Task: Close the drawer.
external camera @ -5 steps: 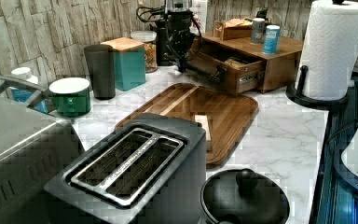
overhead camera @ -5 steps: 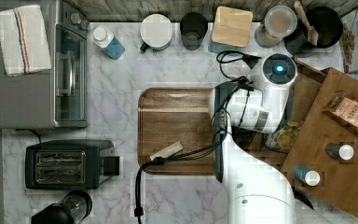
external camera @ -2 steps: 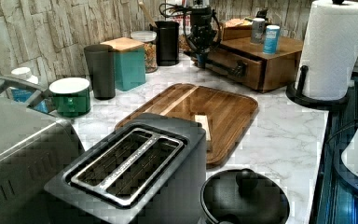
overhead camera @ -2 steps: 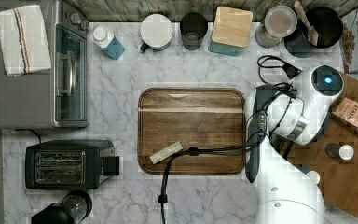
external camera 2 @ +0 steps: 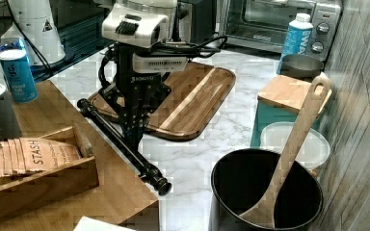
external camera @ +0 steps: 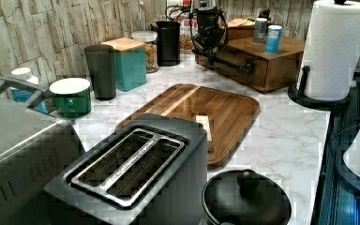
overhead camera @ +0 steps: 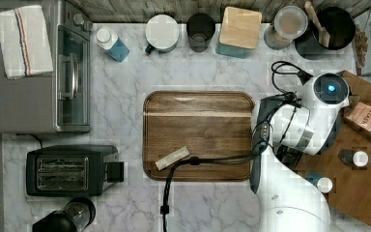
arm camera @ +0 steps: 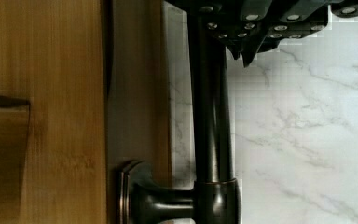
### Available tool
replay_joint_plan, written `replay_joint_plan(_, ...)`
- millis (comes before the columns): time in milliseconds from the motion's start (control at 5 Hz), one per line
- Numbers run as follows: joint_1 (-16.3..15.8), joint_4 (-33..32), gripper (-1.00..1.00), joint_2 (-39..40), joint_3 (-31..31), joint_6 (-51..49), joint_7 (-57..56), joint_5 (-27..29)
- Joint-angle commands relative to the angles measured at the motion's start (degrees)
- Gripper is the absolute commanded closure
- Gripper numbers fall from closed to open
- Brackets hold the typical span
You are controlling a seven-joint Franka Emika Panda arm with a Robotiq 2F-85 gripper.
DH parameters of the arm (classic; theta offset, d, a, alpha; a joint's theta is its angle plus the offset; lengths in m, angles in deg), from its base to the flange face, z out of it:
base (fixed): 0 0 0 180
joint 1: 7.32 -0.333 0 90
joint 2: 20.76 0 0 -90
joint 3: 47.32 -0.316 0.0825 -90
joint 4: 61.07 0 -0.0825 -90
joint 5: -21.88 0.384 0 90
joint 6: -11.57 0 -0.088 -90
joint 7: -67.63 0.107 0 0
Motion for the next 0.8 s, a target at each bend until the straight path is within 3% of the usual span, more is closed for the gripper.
replay_joint_plan(200, 8.68, -1.15, 1.00, -2.95, 11.25, 1.31, 2.07, -1.98)
replay_joint_plan(800, 7.90, -1.16, 1.00, -2.82, 12.10, 1.37, 1.75, -1.46)
